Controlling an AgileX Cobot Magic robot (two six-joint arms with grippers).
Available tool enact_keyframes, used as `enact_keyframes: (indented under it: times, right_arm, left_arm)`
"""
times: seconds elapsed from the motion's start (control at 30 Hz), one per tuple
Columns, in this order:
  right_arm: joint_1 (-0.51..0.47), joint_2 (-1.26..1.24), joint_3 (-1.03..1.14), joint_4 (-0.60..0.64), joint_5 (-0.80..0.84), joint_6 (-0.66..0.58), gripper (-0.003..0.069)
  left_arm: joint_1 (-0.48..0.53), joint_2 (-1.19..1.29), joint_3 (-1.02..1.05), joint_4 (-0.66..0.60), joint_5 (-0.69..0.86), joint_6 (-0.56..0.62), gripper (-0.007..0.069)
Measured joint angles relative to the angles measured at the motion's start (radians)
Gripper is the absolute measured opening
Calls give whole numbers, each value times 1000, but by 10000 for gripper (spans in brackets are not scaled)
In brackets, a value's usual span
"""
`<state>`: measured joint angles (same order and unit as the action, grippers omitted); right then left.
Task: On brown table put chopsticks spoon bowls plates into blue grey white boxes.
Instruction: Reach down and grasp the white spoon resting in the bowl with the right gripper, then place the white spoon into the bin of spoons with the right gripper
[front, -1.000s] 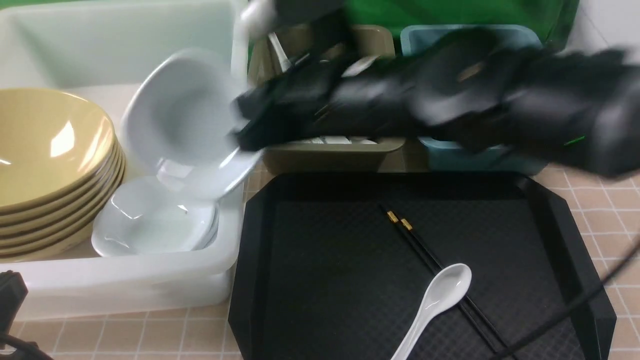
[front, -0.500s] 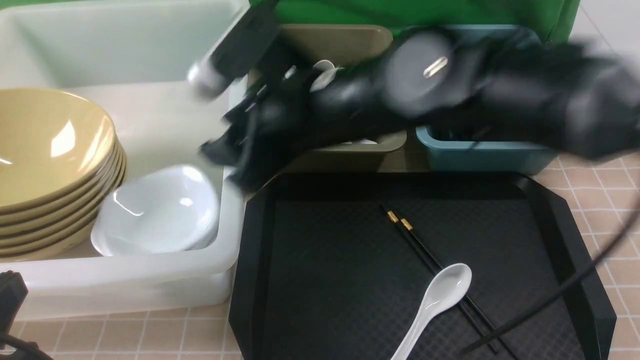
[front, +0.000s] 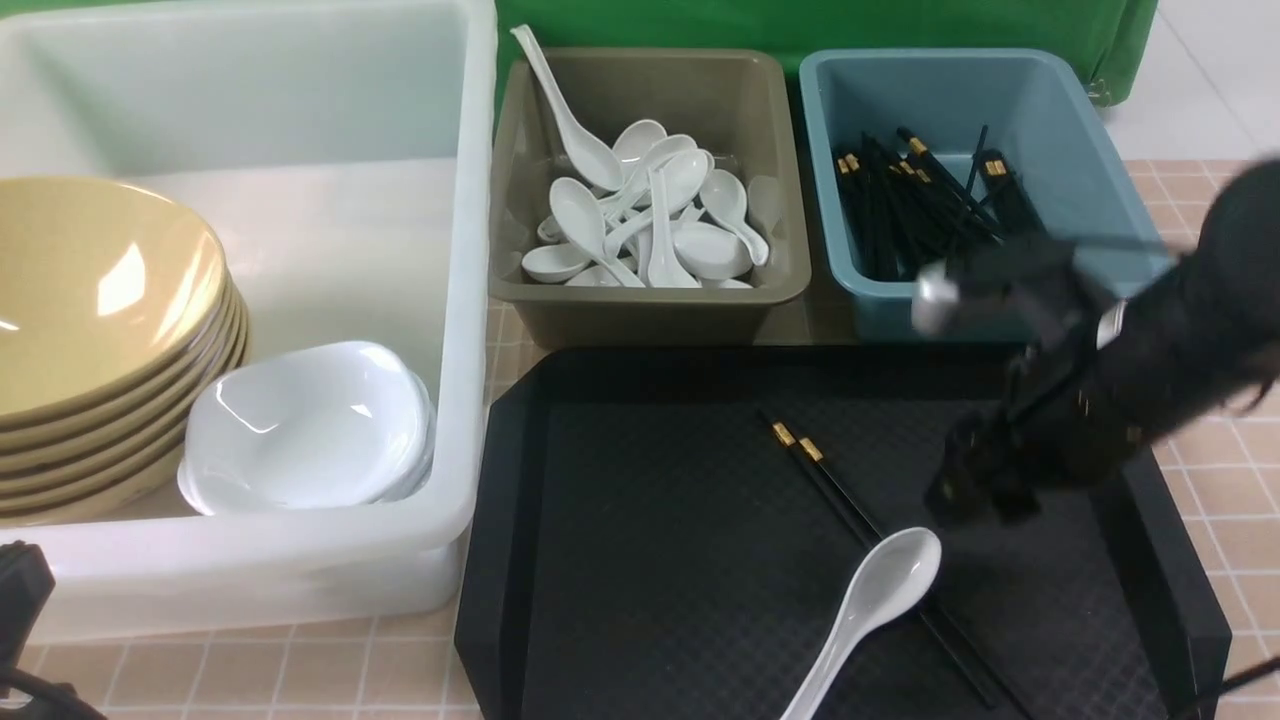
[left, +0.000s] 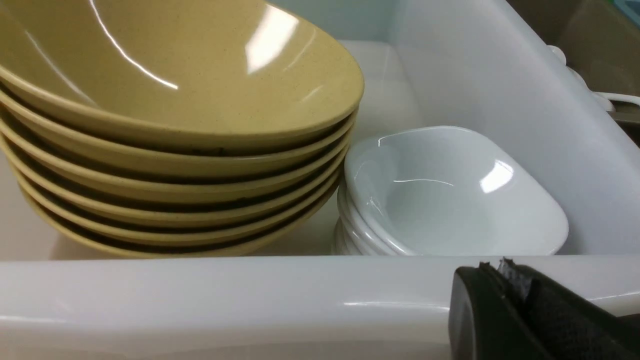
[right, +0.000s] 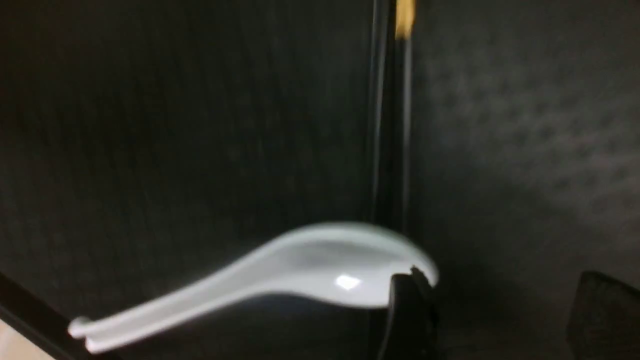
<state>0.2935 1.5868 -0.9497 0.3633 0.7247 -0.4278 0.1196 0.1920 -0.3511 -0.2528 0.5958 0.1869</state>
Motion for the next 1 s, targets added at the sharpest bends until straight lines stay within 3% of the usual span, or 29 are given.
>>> enact_keyframes:
  times: [0.27,0.33,0.5,0.6,0.83,0.93,1.0]
  right_arm:
    - [63,41,24,97,-94,-156,435]
    - [70,76,24,97,-103,-182,395]
    - [70,110,15,96,-70,-198,183]
    - [70,105,-29,97,-12,-199,97]
    - [70,73,-264,93,132,-200,94]
    - [73,68,-385,93,59,-200,94]
    - [75,75,-443,98,-107,-200,94]
  left_arm:
    - [0,0,0,0,-36,0,-9]
    - [0,0,0,0,-37,0,-9]
    - [0,0,0,0,-37,0,-9]
    - [0,0,0,0,-37,0,-9]
    - [0,0,0,0,-37,0,-9]
    - [0,0,0,0,-37,0,-9]
    - [0,0,0,0,-37,0,-9]
